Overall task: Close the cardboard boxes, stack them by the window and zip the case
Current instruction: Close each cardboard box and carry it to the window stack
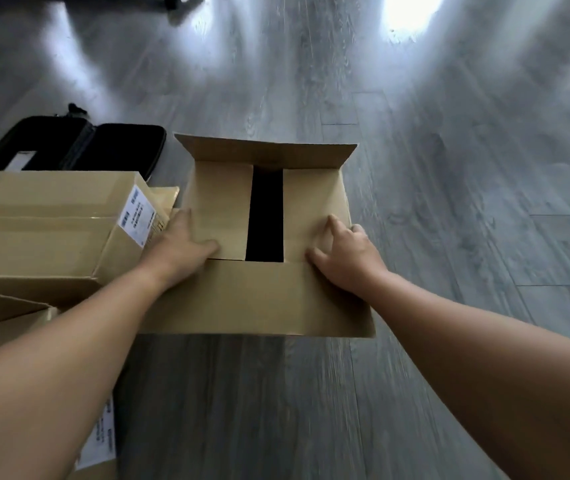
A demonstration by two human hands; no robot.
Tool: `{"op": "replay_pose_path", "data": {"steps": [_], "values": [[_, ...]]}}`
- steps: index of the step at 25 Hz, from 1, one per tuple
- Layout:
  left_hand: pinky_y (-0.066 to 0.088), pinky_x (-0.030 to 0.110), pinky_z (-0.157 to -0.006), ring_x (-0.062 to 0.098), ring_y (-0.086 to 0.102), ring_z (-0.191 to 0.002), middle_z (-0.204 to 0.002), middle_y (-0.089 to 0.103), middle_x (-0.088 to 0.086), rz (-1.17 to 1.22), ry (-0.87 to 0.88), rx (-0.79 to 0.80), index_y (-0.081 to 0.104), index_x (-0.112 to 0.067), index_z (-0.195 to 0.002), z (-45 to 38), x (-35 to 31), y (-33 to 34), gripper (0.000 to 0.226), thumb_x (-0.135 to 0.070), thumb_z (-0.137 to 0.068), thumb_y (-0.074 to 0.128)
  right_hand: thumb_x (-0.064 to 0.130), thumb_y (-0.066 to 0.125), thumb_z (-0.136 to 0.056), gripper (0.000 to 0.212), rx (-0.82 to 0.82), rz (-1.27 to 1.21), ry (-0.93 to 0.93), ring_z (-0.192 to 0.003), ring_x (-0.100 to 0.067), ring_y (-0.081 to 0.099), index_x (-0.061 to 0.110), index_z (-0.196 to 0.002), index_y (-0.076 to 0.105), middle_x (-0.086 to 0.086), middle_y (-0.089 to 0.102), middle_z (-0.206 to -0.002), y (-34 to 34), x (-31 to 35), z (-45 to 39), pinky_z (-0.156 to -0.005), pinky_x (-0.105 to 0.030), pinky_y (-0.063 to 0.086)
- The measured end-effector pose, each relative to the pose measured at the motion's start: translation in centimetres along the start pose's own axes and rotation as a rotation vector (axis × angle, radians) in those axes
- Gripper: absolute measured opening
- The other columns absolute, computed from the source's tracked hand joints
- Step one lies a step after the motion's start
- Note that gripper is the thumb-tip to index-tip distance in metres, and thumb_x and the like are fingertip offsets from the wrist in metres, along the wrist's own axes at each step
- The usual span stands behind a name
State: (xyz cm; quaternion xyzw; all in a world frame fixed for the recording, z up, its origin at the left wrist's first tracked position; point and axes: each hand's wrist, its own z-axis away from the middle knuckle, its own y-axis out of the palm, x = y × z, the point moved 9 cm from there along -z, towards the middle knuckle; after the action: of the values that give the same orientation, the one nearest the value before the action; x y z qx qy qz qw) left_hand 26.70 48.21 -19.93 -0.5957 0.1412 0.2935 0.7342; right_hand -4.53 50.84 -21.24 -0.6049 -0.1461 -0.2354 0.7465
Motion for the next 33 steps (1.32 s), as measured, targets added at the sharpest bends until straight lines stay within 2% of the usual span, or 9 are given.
{"op": "replay_pose_path", "data": {"steps": [4,8,12,15,18,22,25,29,33], "values": [[0.037,0.041,-0.105,0.032,0.041,-0.136,-0.15,0.043,0.007,-0.08,0.087,0.074,0.02,-0.033,-0.155,0.1,-4.9,1.2,0.101,-0.064,-0.07,0.066,0.063,0.058,-0.084,0.079,-0.061,-0.017,0.061,-0.113,-0.036,0.056,0.028,-0.149,0.032,-0.014,0.05,-0.125,-3.3,-3.9,0.3,-0.086,-0.04,0.046],[0.045,0.038,-0.099,0.027,0.053,-0.121,-0.13,0.054,-0.001,-0.03,0.234,0.227,0.023,-0.03,-0.151,0.8,-11.7,6.5,0.091,-0.056,-0.078,0.071,0.063,0.061,-0.084,0.074,-0.151,0.014,0.112,-0.098,-0.026,0.052,0.029,-0.145,0.037,-0.01,0.052,-0.117,-7.9,-10.3,1.3,-0.076,-0.035,0.04],[0.05,0.042,-0.097,0.024,0.059,-0.113,-0.126,0.058,-0.003,0.022,0.311,0.349,0.021,-0.033,-0.149,3.0,-16.7,12.0,0.092,-0.062,-0.074,0.068,0.059,0.064,-0.084,0.075,-0.182,0.025,0.189,-0.104,-0.027,0.052,0.03,-0.147,0.036,-0.011,0.053,-0.123,-11.3,-16.8,3.4,-0.077,-0.036,0.039],[0.049,0.04,-0.092,0.027,0.059,-0.111,-0.129,0.058,0.004,-0.104,0.36,0.391,0.017,-0.038,-0.147,4.1,-18.7,16.0,0.092,-0.071,-0.074,0.061,0.056,0.066,-0.084,0.077,-0.172,0.024,0.273,-0.115,-0.032,0.054,0.031,-0.15,0.034,-0.013,0.052,-0.129,-12.4,-20.9,5.6,-0.081,-0.037,0.04],[0.052,0.041,-0.087,0.027,0.061,-0.103,-0.127,0.06,0.007,-0.195,0.419,0.44,0.013,-0.04,-0.144,4.9,-19.7,18.7,0.09,-0.076,-0.074,0.057,0.057,0.064,-0.084,0.075,-0.155,0.035,0.321,-0.113,-0.031,0.054,0.035,-0.148,0.03,-0.011,0.049,-0.128,-12.5,-23.2,7.0,-0.082,-0.039,0.046],[0.048,0.048,-0.096,0.035,0.052,-0.122,-0.145,0.038,0.011,-0.297,0.405,0.329,0.015,-0.038,-0.14,4.1,-20.3,18.5,0.101,-0.087,-0.059,0.052,0.059,0.057,-0.082,0.067,-0.176,0.107,0.34,-0.115,-0.034,0.05,0.031,-0.138,0.034,-0.009,0.045,-0.123,-12.5,-23.0,6.7,-0.091,-0.047,0.049],[0.041,0.052,-0.106,0.037,0.035,-0.14,-0.161,0.013,0.01,-0.386,0.389,0.3,0.008,-0.041,-0.145,4.3,-20.9,19.0,0.118,-0.099,-0.05,0.046,0.053,0.057,-0.083,0.064,-0.272,0.202,0.347,-0.135,-0.039,0.036,0.025,-0.138,0.038,-0.014,0.035,-0.147,-13.8,-21.8,4.6,-0.105,-0.054,0.038],[0.029,0.049,-0.115,0.037,0.017,-0.149,-0.164,-0.005,0.011,-0.327,0.413,0.268,-0.001,-0.036,-0.151,5.1,-20.2,20.0,0.13,-0.106,-0.047,0.035,0.048,0.06,-0.082,0.083,-0.305,0.14,0.304,-0.15,-0.036,0.013,0.026,-0.152,0.021,-0.004,0.004,-0.167,-14.7,-20.2,0.2,-0.109,-0.062,0.032],[0.023,0.048,-0.117,0.034,0.009,-0.151,-0.163,-0.011,0.005,-0.273,0.422,0.27,-0.004,-0.034,-0.153,5.0,-19.8,20.3,0.134,-0.106,-0.047,0.034,0.053,0.06,-0.082,0.095,-0.309,0.145,0.262,-0.153,-0.038,0.005,0.028,-0.157,0.008,0.01,-0.004,-0.168,-15.4,-19.9,-3.7,-0.107,-0.07,0.03]]}}
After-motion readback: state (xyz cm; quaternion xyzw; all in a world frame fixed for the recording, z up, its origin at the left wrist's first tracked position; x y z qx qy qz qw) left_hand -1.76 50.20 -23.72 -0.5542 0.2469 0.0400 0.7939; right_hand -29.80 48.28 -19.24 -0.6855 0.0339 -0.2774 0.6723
